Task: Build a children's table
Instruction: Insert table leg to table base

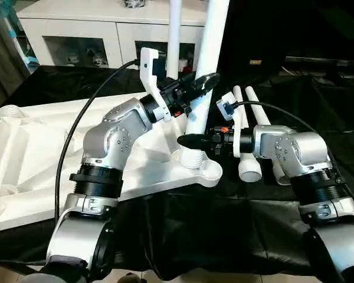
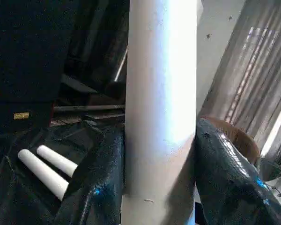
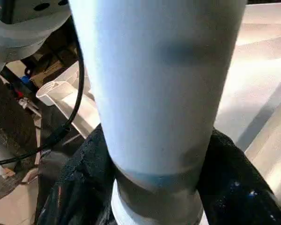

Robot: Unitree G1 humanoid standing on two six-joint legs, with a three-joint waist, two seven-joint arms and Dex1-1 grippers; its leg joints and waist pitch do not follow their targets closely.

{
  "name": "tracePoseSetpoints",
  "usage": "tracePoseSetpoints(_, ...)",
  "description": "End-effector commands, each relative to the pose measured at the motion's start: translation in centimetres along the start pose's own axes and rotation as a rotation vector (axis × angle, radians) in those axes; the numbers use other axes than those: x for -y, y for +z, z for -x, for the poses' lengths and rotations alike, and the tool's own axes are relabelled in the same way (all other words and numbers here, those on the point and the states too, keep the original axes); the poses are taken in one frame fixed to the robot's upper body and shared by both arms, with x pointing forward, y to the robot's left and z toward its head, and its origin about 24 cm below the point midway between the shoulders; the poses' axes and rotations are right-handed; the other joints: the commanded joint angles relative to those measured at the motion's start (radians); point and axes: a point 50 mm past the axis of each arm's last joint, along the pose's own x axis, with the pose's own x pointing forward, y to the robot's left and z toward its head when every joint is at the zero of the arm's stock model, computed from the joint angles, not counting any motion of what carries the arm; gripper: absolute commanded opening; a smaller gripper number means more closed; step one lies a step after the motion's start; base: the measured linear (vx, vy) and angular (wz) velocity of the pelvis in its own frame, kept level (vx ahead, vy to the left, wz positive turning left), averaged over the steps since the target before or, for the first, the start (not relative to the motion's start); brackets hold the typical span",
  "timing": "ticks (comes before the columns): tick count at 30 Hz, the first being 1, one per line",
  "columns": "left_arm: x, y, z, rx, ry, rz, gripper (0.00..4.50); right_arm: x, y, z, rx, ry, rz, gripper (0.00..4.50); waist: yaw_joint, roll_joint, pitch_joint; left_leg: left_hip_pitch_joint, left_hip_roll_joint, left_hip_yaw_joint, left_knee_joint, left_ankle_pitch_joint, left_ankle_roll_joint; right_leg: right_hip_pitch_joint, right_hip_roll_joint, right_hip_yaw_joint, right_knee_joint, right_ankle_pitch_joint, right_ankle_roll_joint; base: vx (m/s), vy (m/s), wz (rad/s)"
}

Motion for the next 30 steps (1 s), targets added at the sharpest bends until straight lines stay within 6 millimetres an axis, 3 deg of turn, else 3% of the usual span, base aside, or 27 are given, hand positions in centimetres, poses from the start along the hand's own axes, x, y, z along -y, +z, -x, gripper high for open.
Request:
tracePoseSetpoints(1,-0.3,0.7,0.3,0.036,0.041,-0.014,1.81,0.5,0.4,1.1,0.051,-0.030,-0.002,1.98,0.000,-0.001,-0.086,0.018,0.018,-0.012,-0.064,-0.189,-0.005,0.066,-0.035,0.042,-0.061,-0.176,-0.199,0.000,0.000,0.00)
tracePoseSetpoints(2,-0.3,0.7,0.3,0.038,0.046,-0.014,1.81,0.5,0.4,1.1,0.051,-0.030,-0.002,1.98,0.000,-0.001,-0.086,0.018,0.018,-0.012,-0.064,-0.189,-0.005,0.067,-0.036,0.042,-0.062,-0.176,-0.198,0.000,0.000,0.00)
tracePoseSetpoints(5,-0.2,1.2,0.4,0.088,0.011,0.040,2.54,0.4,0.6,1.1,0.072,-0.017,0.014,1.95,0.001,0.001,-0.086,0.018,0.017,-0.011,-0.063,-0.189,-0.005,0.066,-0.036,0.042,-0.061,-0.179,-0.201,0.000,0.000,0.00)
tracePoseSetpoints(9,-0.8,1.6,0.6,0.156,0.078,0.002,2.79,0.1,0.7,1.2,0.103,0.016,0.043,1.94,0.000,-0.002,-0.085,0.018,0.017,-0.012,-0.064,-0.191,0.001,0.067,-0.034,0.041,-0.064,-0.176,-0.198,0.000,0.000,0.00)
tracePoseSetpoints(16,-0.8,2.6,1.4,0.352,0.061,0.117,2.90,0.5,0.2,1.5,0.141,-0.022,0.033,1.92,0.003,-0.001,-0.086,0.017,0.018,-0.010,-0.061,-0.193,0.007,0.066,-0.035,0.040,-0.063,-0.175,-0.214,0.000,0.000,0.00)
tracePoseSetpoints(19,-1.4,1.3,2.1,0.205,0.104,-0.006,2.90,0.8,0.7,1.8,0.232,-0.086,0.156,1.92,0.000,0.000,-0.085,0.019,0.020,-0.012,-0.064,-0.210,0.005,0.062,-0.037,0.040,-0.069,-0.208,-0.188,0.000,0.000,0.00)
tracePoseSetpoints(21,-2.0,0.3,2.7,0.112,0.145,-0.083,2.90,0.9,0.9,2.1,0.295,-0.110,0.185,1.92,-0.006,0.002,-0.084,0.020,0.018,-0.013,-0.067,-0.218,0.002,0.060,-0.034,0.041,-0.073,-0.235,-0.151,0.000,0.000,0.00)
tracePoseSetpoints(25,-3.2,-2.0,4.4,-0.080,0.215,-0.230,2.90,1.1,0.8,3.2,0.481,-0.118,0.159,1.92,-0.012,0.005,-0.087,0.022,0.019,-0.014,-0.069,-0.224,0.004,0.060,-0.035,0.041,-0.071,-0.226,-0.149,0.000,0.000,0.00)
tracePoseSetpoints(28,-3.5,-2.9,5.0,-0.154,0.228,-0.280,2.90,1.1,0.6,3.6,0.534,-0.104,0.131,1.92,-0.014,0.009,-0.087,0.024,0.022,-0.016,-0.071,-0.227,0.003,0.059,-0.034,0.041,-0.068,-0.200,-0.169,0.000,0.000,0.00)
tracePoseSetpoints(30,-3.7,-4.5,6.0,-0.288,0.222,-0.352,2.90,1.2,-0.1,3.9,0.556,-0.082,0.105,1.92,-0.017,0.010,-0.087,0.023,0.021,-0.016,-0.071,-0.232,0.005,0.061,-0.033,0.041,-0.064,-0.184,-0.180,0.000,0.000,0.00)
